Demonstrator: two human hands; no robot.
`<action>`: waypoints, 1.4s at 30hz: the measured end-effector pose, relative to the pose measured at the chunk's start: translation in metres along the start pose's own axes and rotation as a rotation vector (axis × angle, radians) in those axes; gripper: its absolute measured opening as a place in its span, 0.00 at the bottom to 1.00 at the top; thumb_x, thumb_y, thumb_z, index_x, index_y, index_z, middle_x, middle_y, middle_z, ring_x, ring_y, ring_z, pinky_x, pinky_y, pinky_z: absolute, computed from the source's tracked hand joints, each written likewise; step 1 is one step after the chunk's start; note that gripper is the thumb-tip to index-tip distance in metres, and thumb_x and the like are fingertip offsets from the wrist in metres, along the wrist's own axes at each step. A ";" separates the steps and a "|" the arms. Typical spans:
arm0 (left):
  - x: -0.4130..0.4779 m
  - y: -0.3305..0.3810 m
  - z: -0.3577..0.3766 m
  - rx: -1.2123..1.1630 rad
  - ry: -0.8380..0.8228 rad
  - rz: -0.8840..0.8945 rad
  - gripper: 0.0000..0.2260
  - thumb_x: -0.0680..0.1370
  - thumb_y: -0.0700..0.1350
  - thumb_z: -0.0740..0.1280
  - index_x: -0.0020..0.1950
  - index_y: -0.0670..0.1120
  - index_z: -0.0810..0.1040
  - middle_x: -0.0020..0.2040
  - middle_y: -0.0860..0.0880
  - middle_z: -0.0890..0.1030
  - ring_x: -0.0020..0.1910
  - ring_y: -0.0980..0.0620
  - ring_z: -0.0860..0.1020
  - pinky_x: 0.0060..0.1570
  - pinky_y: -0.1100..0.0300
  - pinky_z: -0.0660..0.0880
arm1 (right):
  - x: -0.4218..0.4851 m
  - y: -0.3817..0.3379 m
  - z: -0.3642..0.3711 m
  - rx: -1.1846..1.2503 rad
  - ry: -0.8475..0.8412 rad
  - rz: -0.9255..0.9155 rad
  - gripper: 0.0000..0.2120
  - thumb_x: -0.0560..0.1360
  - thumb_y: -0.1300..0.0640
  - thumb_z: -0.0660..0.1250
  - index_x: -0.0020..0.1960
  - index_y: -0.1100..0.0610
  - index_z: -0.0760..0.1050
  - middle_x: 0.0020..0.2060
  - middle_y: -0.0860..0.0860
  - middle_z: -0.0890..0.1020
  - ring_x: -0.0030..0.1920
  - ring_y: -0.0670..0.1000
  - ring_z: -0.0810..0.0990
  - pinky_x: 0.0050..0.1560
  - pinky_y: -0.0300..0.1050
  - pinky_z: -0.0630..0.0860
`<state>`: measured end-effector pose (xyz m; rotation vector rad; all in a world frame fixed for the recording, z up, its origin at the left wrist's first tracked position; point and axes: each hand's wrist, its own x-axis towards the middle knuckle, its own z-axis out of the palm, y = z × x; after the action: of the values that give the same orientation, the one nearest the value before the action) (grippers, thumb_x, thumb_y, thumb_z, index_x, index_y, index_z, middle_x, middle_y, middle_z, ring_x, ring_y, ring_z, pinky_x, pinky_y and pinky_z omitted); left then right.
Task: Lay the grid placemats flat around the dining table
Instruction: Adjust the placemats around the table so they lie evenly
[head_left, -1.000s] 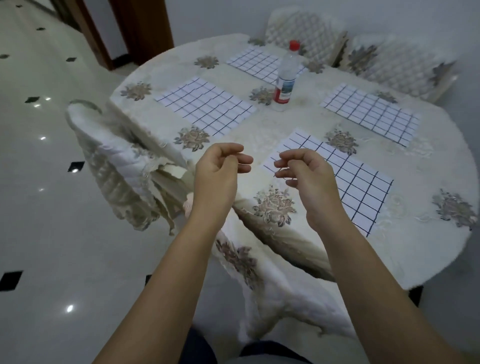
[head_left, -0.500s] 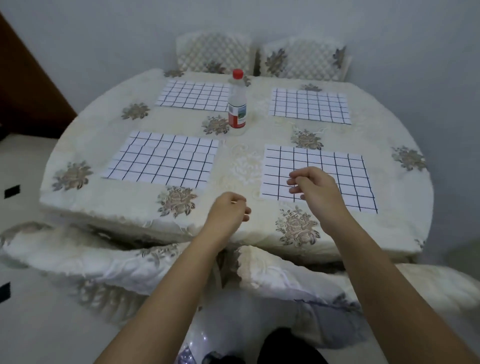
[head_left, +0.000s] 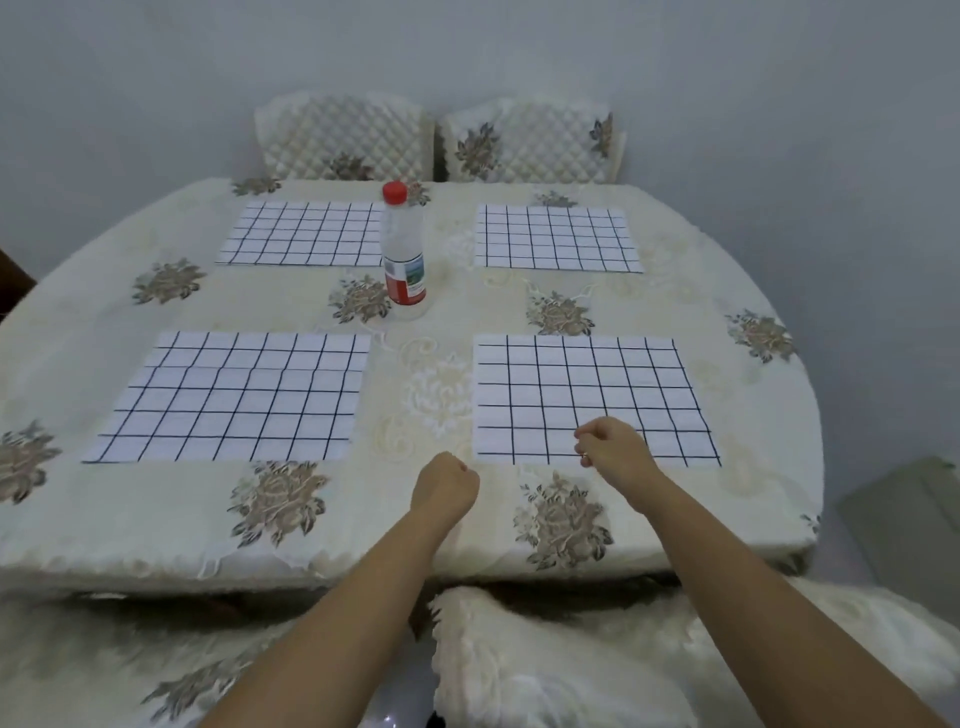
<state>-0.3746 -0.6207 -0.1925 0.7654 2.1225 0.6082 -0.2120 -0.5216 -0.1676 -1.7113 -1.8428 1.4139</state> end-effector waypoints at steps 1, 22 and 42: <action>0.008 0.000 0.002 0.025 0.019 0.001 0.17 0.74 0.35 0.57 0.28 0.46 0.57 0.27 0.49 0.60 0.25 0.52 0.58 0.27 0.61 0.55 | 0.010 0.008 -0.001 -0.011 0.002 0.021 0.07 0.78 0.60 0.58 0.51 0.61 0.74 0.43 0.55 0.77 0.42 0.54 0.75 0.46 0.49 0.71; 0.088 0.006 0.024 -0.004 0.118 -0.127 0.22 0.74 0.43 0.66 0.22 0.46 0.62 0.23 0.49 0.64 0.24 0.52 0.64 0.35 0.61 0.63 | 0.095 0.109 -0.093 0.034 0.516 0.453 0.12 0.74 0.57 0.68 0.49 0.65 0.70 0.43 0.62 0.75 0.48 0.61 0.75 0.52 0.52 0.71; 0.086 0.007 0.039 0.090 0.226 -0.273 0.11 0.76 0.41 0.60 0.46 0.37 0.80 0.47 0.40 0.82 0.33 0.47 0.75 0.32 0.63 0.61 | 0.104 0.118 -0.099 -0.050 0.545 0.518 0.12 0.74 0.63 0.62 0.47 0.73 0.76 0.47 0.69 0.79 0.47 0.64 0.77 0.45 0.50 0.69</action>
<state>-0.3852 -0.5498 -0.2545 0.4578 2.4227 0.4724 -0.0949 -0.4044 -0.2517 -2.4118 -1.2015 0.8964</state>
